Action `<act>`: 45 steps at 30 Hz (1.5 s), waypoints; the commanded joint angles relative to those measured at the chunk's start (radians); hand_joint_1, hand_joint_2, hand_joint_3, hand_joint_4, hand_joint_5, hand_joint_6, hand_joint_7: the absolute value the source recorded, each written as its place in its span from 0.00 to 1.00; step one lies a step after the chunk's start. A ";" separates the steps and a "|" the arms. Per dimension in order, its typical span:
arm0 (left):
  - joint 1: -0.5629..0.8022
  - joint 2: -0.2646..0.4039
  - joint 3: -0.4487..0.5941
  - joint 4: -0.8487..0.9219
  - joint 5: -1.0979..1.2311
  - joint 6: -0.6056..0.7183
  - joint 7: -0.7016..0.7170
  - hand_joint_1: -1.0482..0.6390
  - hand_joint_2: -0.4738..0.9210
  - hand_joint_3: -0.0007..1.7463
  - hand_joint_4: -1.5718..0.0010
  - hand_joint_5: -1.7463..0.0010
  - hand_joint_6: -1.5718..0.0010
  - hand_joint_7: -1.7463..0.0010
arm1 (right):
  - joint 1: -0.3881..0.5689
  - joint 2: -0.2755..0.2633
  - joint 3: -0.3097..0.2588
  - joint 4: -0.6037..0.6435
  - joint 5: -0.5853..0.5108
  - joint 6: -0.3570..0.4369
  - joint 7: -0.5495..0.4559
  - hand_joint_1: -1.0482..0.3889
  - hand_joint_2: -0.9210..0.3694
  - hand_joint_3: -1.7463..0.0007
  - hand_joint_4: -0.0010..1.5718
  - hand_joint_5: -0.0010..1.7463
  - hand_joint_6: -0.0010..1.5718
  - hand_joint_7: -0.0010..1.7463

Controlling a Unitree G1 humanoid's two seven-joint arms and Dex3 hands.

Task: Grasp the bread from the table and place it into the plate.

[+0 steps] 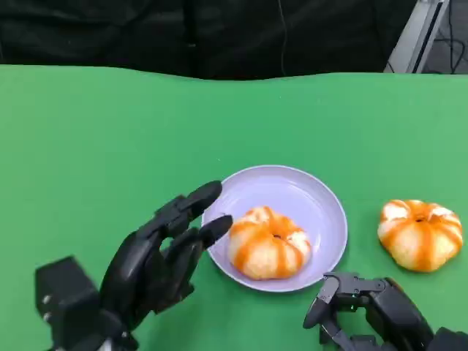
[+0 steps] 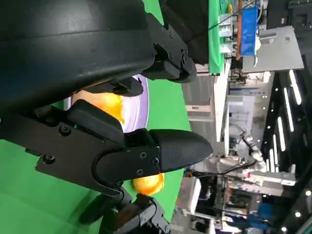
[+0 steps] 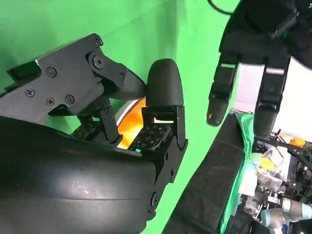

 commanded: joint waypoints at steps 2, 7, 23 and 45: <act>0.060 -0.011 0.024 -0.020 -0.041 -0.030 -0.033 0.14 1.00 0.36 0.65 0.97 0.73 0.98 | 0.000 -0.015 -0.008 0.005 0.015 -0.010 0.006 0.63 0.24 0.45 0.50 0.86 0.53 0.68; 0.116 -0.068 0.038 0.027 -0.082 -0.121 -0.072 0.17 1.00 0.33 0.60 0.97 0.69 0.98 | -0.001 -0.015 -0.010 0.007 0.016 -0.014 0.008 0.62 0.25 0.45 0.50 0.86 0.53 0.69; 0.156 -0.136 0.102 0.138 -0.104 -0.225 -0.085 0.46 1.00 0.22 0.47 0.97 0.58 0.98 | 0.001 -0.017 -0.010 0.003 0.022 -0.009 0.012 0.62 0.25 0.44 0.50 0.86 0.53 0.69; 0.086 -0.121 0.122 0.270 0.076 -0.414 0.017 0.58 0.95 0.33 0.24 0.61 0.13 0.97 | 0.003 -0.018 -0.012 -0.003 0.022 -0.005 0.010 0.63 0.24 0.45 0.50 0.86 0.53 0.69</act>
